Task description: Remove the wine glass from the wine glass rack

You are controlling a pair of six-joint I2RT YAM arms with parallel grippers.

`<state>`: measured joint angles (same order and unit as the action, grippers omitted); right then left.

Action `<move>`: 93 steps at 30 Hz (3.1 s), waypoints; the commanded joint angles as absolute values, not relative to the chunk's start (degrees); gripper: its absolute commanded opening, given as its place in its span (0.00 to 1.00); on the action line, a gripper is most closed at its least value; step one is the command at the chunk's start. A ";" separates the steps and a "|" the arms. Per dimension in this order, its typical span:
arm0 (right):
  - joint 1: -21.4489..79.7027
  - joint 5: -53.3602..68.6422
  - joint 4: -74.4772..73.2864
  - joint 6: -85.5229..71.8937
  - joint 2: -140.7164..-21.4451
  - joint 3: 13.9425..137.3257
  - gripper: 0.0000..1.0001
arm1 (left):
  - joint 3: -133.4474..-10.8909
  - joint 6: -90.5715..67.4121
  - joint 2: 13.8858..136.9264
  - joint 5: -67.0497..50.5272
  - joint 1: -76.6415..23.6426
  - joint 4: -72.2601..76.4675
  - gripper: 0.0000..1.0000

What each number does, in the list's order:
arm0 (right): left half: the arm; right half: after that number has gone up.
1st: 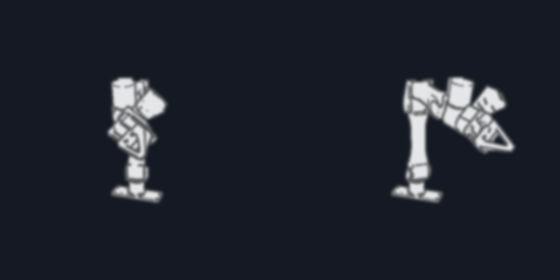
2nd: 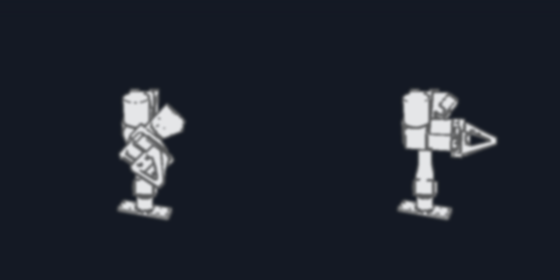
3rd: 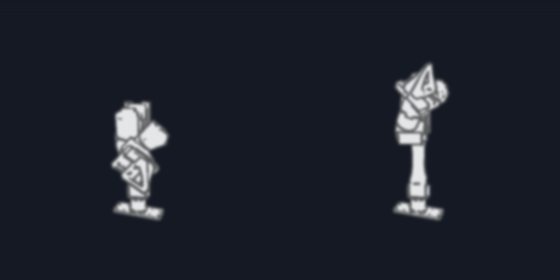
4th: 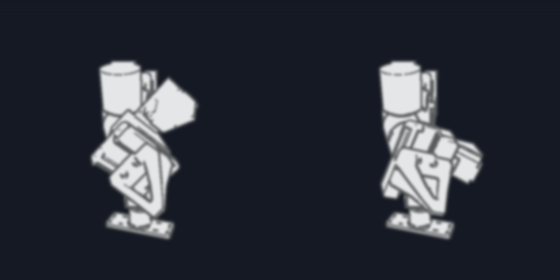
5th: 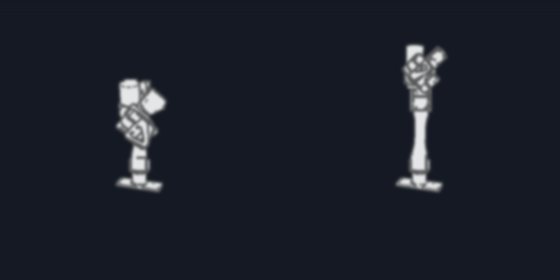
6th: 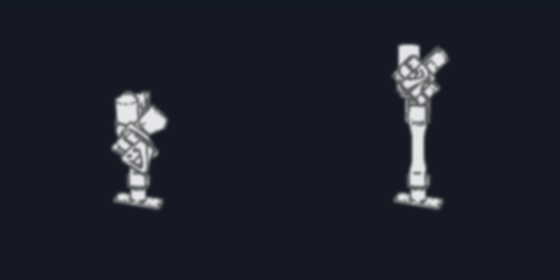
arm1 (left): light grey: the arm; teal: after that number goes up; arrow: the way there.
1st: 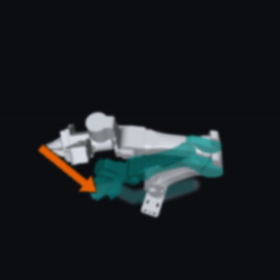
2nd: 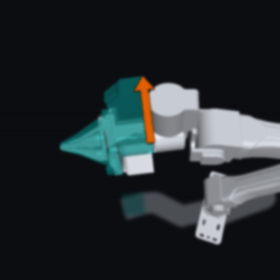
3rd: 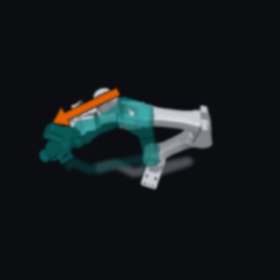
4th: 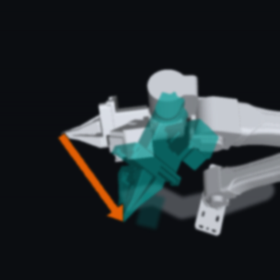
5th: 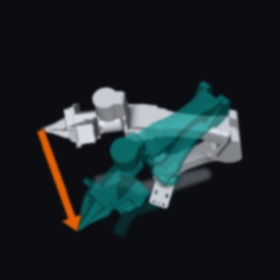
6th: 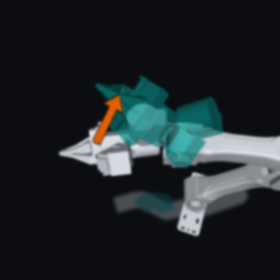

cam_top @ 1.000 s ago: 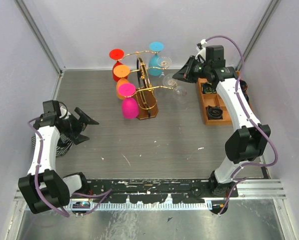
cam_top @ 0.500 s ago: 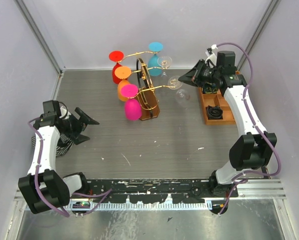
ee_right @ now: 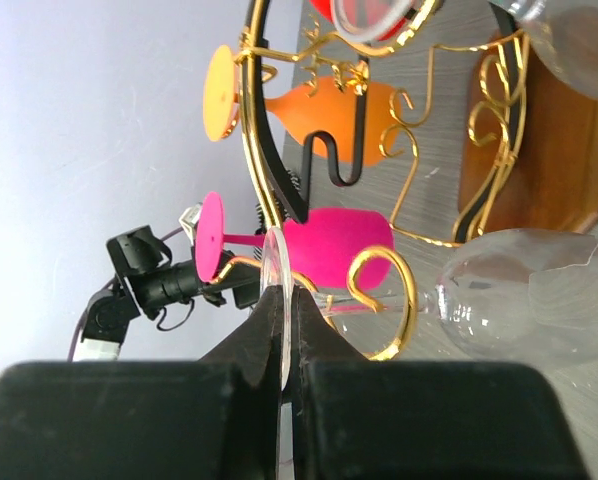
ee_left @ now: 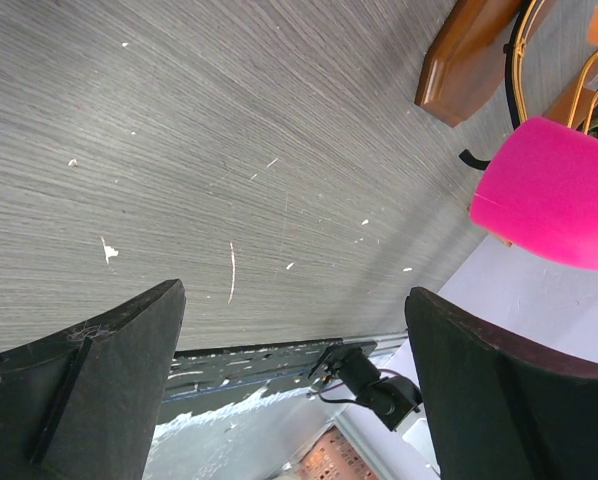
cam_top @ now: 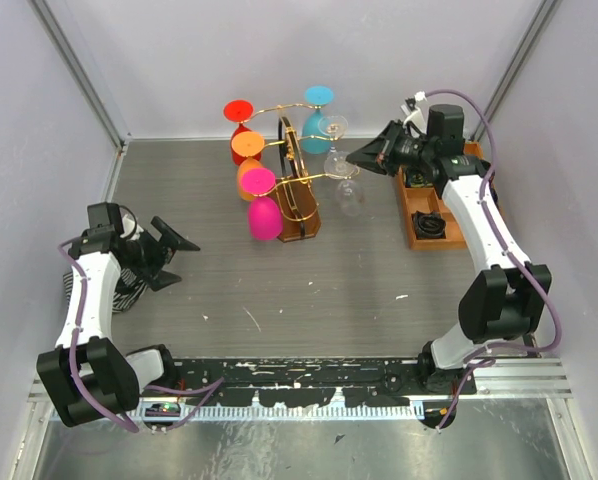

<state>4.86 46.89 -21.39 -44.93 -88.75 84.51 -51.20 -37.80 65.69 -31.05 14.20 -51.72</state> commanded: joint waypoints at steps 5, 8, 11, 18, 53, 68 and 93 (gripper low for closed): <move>5.87 49.45 -12.22 -49.79 -95.37 93.62 0.01 | -50.94 -37.45 65.44 -32.61 14.24 -51.95 0.98; 5.09 47.81 -12.09 -49.44 -96.40 95.14 0.01 | -51.01 -37.44 65.59 -32.58 14.28 -51.95 0.98; 3.07 46.80 -12.13 -49.41 -96.33 95.86 0.01 | -51.19 -37.21 65.59 -32.56 14.24 -52.27 0.98; -4.01 49.25 -12.58 -47.00 -92.89 96.98 0.01 | -55.37 -35.35 63.25 -30.28 14.25 -54.46 0.98; 74.82 -24.73 -34.06 38.28 -84.76 104.03 0.01 | -106.97 -36.65 79.20 -41.55 -8.61 -53.97 0.99; 85.54 -30.93 -34.72 42.23 -89.64 106.58 0.01 | -109.02 -28.39 80.18 -40.62 -10.31 -60.22 0.98; 86.84 -31.44 -31.19 44.60 -91.47 105.85 0.01 | -104.89 -30.73 78.40 -47.68 -10.30 -55.38 0.98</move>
